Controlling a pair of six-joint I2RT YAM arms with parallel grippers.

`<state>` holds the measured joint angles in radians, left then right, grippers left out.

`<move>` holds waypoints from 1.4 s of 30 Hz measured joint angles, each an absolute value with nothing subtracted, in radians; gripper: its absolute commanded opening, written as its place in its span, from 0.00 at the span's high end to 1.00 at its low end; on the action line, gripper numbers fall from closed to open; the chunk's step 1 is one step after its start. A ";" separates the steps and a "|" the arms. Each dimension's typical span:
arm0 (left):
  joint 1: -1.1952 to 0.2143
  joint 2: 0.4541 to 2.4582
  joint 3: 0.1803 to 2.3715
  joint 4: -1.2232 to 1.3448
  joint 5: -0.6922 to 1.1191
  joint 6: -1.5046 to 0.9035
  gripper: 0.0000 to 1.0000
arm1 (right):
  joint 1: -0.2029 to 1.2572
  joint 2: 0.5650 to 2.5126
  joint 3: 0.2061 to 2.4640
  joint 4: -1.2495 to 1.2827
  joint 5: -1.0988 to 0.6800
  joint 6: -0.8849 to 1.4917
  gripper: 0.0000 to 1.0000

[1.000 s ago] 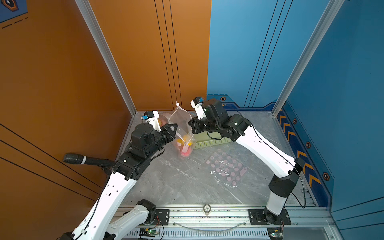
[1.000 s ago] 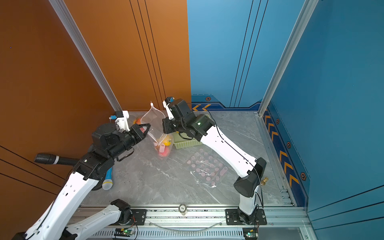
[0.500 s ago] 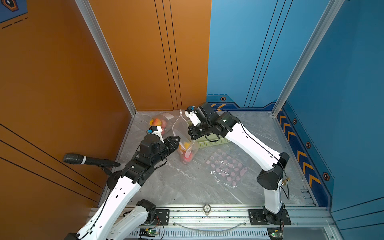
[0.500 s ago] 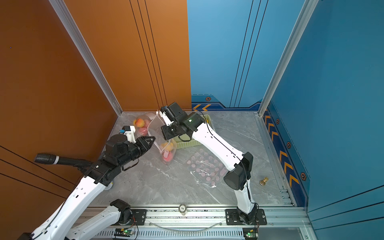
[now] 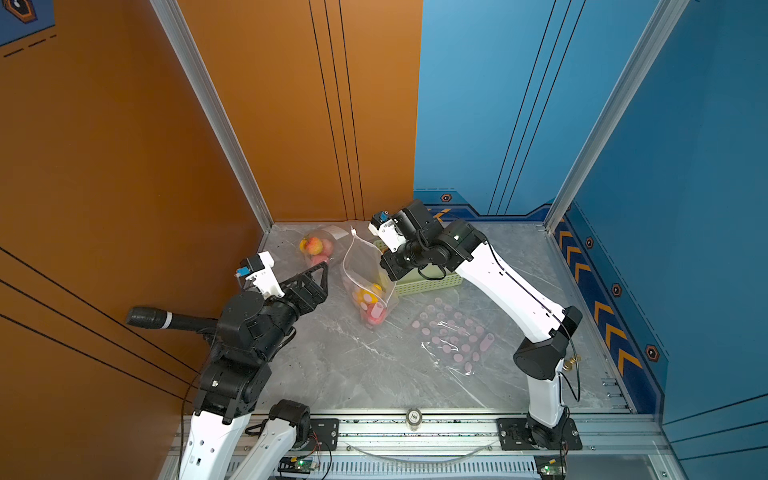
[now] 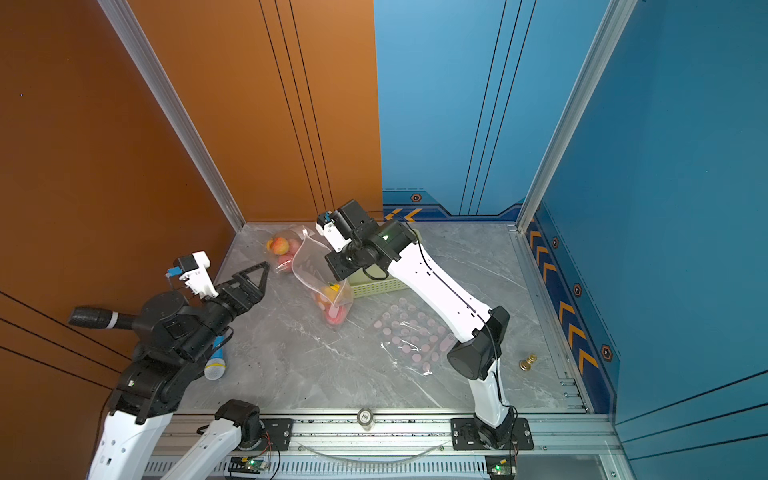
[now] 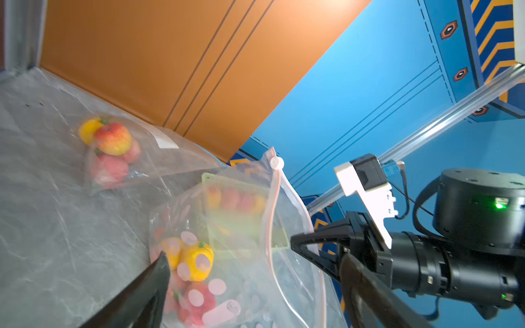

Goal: Place the peach in a zip-top bag and seal the zipper
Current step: Adjust the zipper food storage bag at the center of the board.

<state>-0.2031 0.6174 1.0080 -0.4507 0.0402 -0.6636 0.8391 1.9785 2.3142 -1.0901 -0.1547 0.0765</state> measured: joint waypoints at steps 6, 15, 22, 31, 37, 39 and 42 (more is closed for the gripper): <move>-0.063 0.681 1.065 -0.461 0.112 -0.435 0.02 | 0.817 1.978 2.315 -1.119 -0.173 -0.015 1.00; 0.091 0.888 1.043 -0.369 0.513 -0.137 0.02 | 0.756 1.978 2.321 -1.141 -0.294 -0.146 1.00; 0.092 0.988 1.044 -0.339 0.751 0.085 0.02 | 0.765 1.963 2.333 -1.145 -0.394 -0.252 1.00; 0.057 1.050 1.044 -0.339 0.888 0.294 0.01 | 0.813 1.959 2.338 -1.147 -0.424 -0.352 1.00; 0.030 1.020 1.012 -0.329 0.951 0.366 0.33 | 0.809 1.959 2.339 -1.161 -0.427 -0.382 1.00; 0.030 1.010 1.000 -0.331 0.957 0.372 0.45 | 0.804 1.959 2.339 -1.165 -0.427 -0.387 1.00; 0.030 1.001 0.995 -0.332 0.965 0.371 0.64 | 0.794 1.958 2.339 -1.171 -0.427 -0.393 1.00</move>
